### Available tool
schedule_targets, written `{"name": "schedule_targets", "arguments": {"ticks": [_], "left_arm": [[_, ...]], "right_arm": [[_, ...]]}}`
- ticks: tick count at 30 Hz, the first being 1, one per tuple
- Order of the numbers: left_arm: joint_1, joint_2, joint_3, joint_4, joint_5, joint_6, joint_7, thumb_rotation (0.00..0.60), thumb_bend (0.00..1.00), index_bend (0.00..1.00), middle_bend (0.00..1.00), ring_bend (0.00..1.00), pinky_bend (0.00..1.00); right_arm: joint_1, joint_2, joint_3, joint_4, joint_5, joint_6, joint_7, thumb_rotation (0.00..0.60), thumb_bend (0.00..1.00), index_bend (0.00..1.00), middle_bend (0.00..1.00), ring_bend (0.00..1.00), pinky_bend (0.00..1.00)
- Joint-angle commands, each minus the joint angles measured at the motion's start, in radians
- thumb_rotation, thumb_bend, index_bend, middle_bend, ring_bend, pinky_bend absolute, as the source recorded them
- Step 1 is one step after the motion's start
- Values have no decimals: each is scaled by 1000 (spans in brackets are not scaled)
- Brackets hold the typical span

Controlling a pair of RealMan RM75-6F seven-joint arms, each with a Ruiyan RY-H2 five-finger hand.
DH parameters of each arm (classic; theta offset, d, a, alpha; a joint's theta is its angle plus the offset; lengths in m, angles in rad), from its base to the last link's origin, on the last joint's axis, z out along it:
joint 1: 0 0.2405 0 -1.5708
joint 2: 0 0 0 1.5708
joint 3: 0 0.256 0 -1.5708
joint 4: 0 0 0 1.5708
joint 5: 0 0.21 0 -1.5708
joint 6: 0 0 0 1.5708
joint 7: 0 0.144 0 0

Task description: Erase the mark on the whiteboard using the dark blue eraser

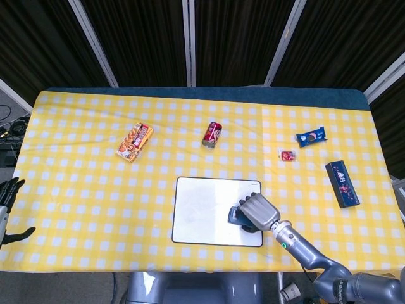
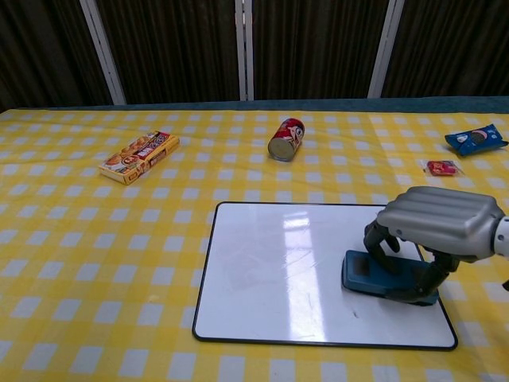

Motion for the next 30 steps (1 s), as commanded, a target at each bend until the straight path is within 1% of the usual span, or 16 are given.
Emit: {"name": "schedule_targets", "arguments": {"ticks": [1, 4, 7, 12, 18, 24, 27, 30], "left_arm": [[0, 0, 0, 0, 1, 1, 0, 600, 0, 0, 0, 0, 0], [1, 1, -1, -1, 1, 4, -3, 600, 0, 0, 0, 0, 0], [2, 4, 0, -1, 3, 6, -8, 600, 0, 0, 0, 0, 0], [3, 7, 0, 1, 6, 7, -16, 600, 0, 0, 0, 0, 0], [3, 9, -1, 1, 6, 7, -23, 600, 0, 0, 0, 0, 0], [2, 10, -1, 1, 3, 4, -23, 600, 0, 0, 0, 0, 0], [3, 10, -1, 1, 2, 5, -24, 600, 0, 0, 0, 0, 0], [2, 10, -1, 1, 1, 4, -23, 600, 0, 0, 0, 0, 0]], "right_arm": [[-4, 23, -42, -62, -43, -2, -25, 600, 371, 523, 564, 481, 441], [-7, 22, -46, -77, -52, 5, -46, 600, 371, 523, 564, 482, 441], [-10, 11, -34, -63, -41, 13, -60, 600, 371, 523, 564, 482, 441], [-8, -12, 11, -5, 13, 18, -76, 600, 372, 523, 564, 482, 441], [5, -53, 73, 98, 105, 8, -110, 600, 372, 523, 564, 482, 441], [13, -77, 114, 180, 181, -2, -125, 600, 372, 523, 563, 482, 441], [13, -68, 121, 183, 190, 3, -113, 600, 372, 523, 563, 482, 441], [10, -42, 124, 161, 176, 17, -87, 600, 372, 523, 563, 482, 441]]}}
